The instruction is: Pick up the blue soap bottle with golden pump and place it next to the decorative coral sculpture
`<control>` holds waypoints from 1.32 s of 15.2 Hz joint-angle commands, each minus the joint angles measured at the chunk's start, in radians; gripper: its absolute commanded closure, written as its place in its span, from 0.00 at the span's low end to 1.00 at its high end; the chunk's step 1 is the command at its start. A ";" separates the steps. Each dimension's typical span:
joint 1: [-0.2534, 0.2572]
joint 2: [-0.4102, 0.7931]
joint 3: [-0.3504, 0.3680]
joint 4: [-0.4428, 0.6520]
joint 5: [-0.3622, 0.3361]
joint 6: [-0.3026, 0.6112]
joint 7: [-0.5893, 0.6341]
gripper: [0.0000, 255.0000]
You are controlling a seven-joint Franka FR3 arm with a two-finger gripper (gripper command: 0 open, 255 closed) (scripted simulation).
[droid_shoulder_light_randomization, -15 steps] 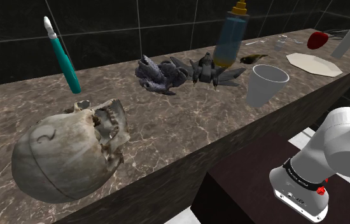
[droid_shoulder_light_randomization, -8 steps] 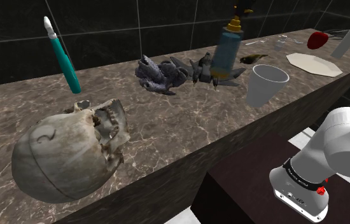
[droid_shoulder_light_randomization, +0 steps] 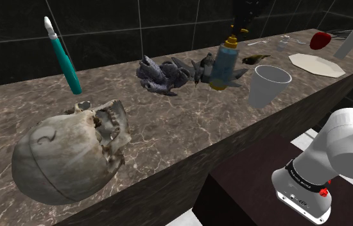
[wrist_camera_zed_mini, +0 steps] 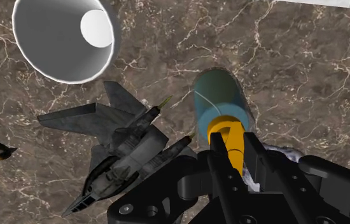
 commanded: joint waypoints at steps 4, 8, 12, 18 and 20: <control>0.002 -0.032 0.000 -0.099 0.004 0.067 -0.004 1.00; 0.004 -0.054 0.001 -0.172 0.007 0.119 -0.006 1.00; 0.006 -0.073 0.002 -0.242 0.010 0.170 -0.008 1.00; 0.009 -0.094 0.005 -0.341 0.014 0.247 -0.011 1.00; 0.009 -0.098 0.006 -0.362 0.015 0.264 -0.012 1.00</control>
